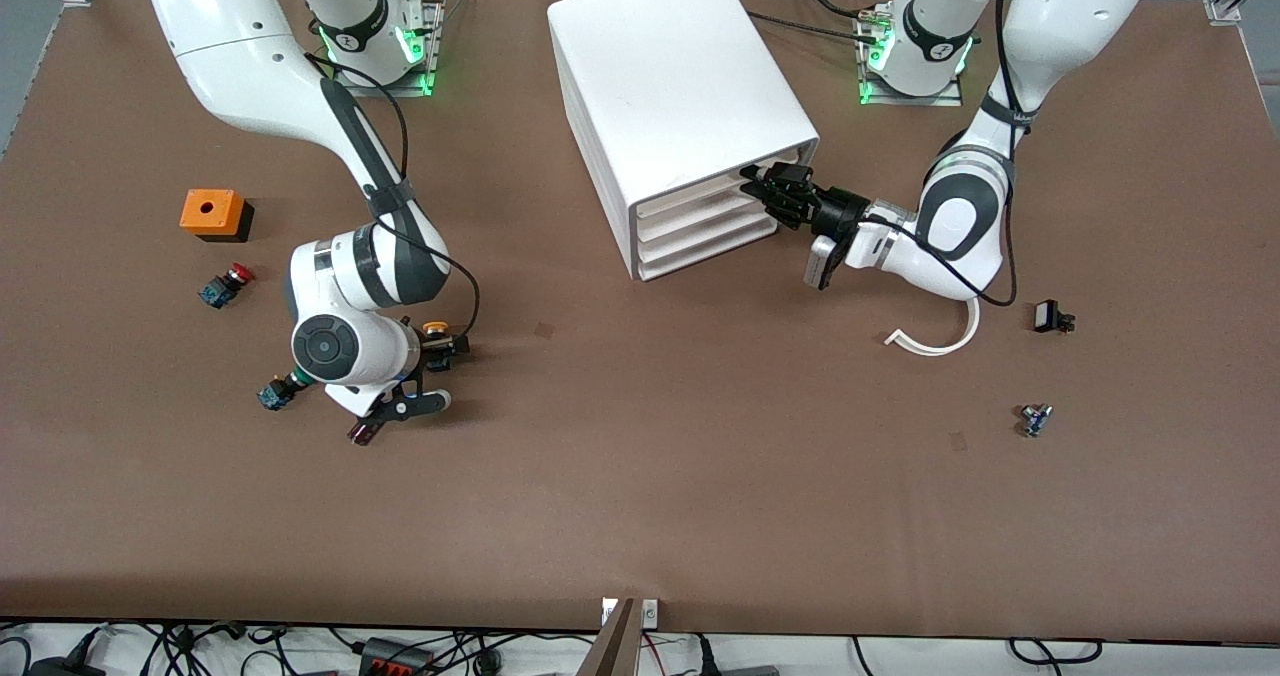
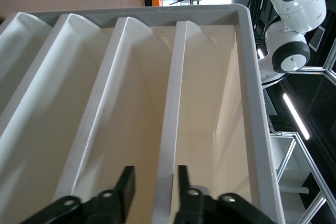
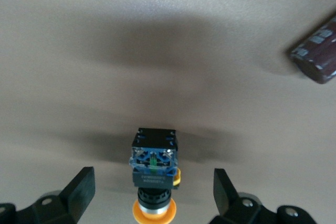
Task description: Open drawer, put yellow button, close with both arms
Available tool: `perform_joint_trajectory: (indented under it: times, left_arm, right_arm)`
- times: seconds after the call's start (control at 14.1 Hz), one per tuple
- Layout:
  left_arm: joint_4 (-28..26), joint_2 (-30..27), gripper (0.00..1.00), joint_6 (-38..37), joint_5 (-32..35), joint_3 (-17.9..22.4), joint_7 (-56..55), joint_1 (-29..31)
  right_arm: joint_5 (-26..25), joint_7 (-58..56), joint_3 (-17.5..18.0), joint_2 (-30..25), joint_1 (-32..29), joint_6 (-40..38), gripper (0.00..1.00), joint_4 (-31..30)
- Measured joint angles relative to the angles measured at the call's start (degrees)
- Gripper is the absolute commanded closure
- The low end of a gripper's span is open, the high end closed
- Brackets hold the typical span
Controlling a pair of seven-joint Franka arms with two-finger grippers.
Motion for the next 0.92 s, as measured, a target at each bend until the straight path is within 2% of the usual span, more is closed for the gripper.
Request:
perform_joint_trajectory:
  times: [0.35, 0.42, 0.49, 0.57, 0.64, 0.85, 0.92]
  left_arm:
    - [0.2, -0.7, 1.0, -0.5, -0.5, 0.2, 0.7, 0.3]
    - [0.5, -0.6, 1.0, -0.4, -0.3, 0.4, 0.8, 0.6]
    - [1.2, -0.5, 1.0, -0.2, 0.2, 0.5, 0.8, 1.2]
    - [2.3, -0.3, 1.0, 0.0, 1.1, 0.6, 0.7, 2.0]
    - [4.0, 0.3, 1.0, 0.3, 2.4, 0.6, 0.3, 2.7]
    - [10.8, 3.6, 0.97, 0.4, 5.7, 0.6, -1.2, 5.3]
    - [12.9, 5.0, 0.97, 0.2, 6.1, 0.6, -1.5, 6.0]
  right_arm:
    - [0.7, 0.0, 0.0, 1.6, 0.0, 0.5, 0.0, 0.0]
    - [0.7, 0.0, 0.0, 1.8, 0.0, 0.5, 0.04, 0.0]
    - [0.7, 0.0, 0.0, 2.1, 0.1, 0.5, 0.13, 0.0]
    - [0.7, 0.0, 0.0, 2.2, 0.2, 0.5, 0.31, 0.0]
    - [0.7, 0.0, 0.0, 2.3, 0.2, 0.5, 0.52, 0.0]
    - [0.7, 0.0, 0.0, 2.3, 0.2, 0.5, 0.85, 0.0]
    - [0.7, 0.0, -0.1, 2.3, 0.2, 0.5, 0.93, 0.1]
